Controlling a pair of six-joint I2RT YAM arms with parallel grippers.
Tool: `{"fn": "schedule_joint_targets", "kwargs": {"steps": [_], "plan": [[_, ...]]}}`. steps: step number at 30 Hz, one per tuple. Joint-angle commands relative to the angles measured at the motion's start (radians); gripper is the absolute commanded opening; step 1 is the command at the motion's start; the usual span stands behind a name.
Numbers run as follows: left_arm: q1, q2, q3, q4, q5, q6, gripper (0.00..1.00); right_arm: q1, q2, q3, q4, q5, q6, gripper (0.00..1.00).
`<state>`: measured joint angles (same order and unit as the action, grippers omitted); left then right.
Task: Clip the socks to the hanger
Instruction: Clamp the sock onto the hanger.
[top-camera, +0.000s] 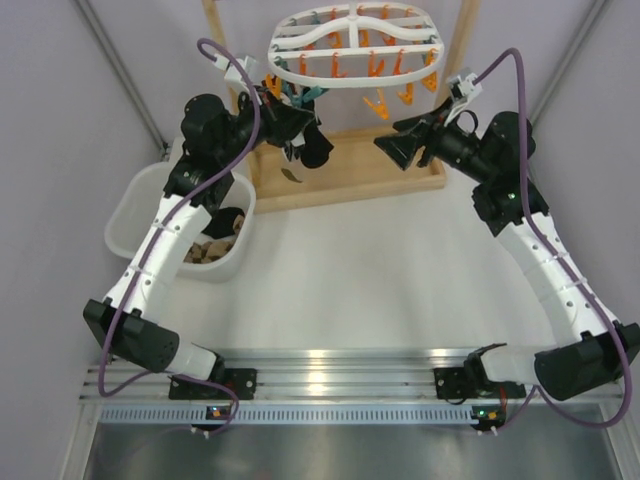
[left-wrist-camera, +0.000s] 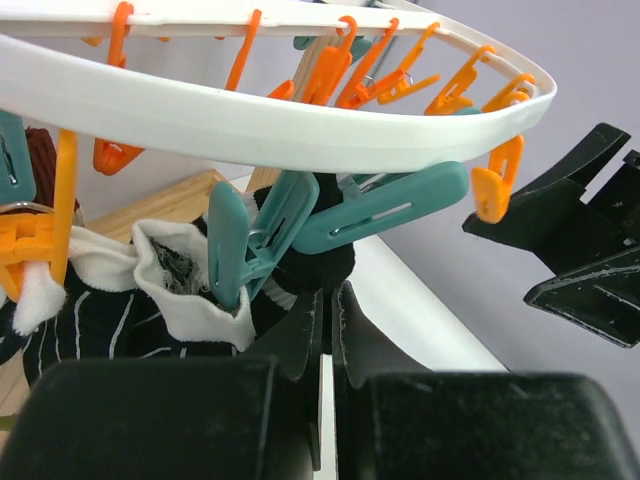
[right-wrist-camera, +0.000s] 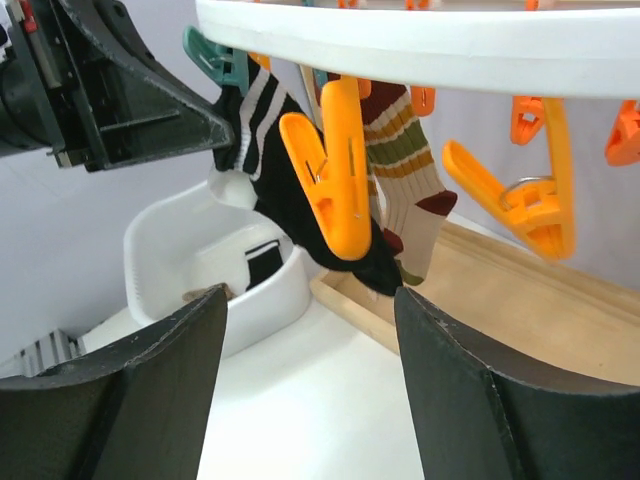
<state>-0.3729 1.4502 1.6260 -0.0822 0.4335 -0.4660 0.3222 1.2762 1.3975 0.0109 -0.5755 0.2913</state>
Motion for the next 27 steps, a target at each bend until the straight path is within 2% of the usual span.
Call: {"fn": "schedule_joint_targets", "kwargs": {"steps": [1, 10, 19, 27], "plan": [[0.028, -0.039, -0.002, 0.074, 0.024, -0.025, 0.00, -0.020, -0.040, 0.057, -0.008, -0.005, -0.070, 0.68], [0.058, -0.040, -0.005, 0.101, 0.039, -0.028, 0.00, -0.107, -0.087, 0.055, -0.008, 0.071, -0.073, 0.62], [0.063, -0.040, 0.000, 0.093, 0.054, -0.028, 0.00, -0.181, -0.011, 0.106, 0.083, 0.144, -0.096, 0.57], [0.066, -0.039, 0.002, 0.085, 0.059, -0.023, 0.00, -0.199, 0.118, 0.156, 0.194, 0.157, -0.147, 0.57]]}}
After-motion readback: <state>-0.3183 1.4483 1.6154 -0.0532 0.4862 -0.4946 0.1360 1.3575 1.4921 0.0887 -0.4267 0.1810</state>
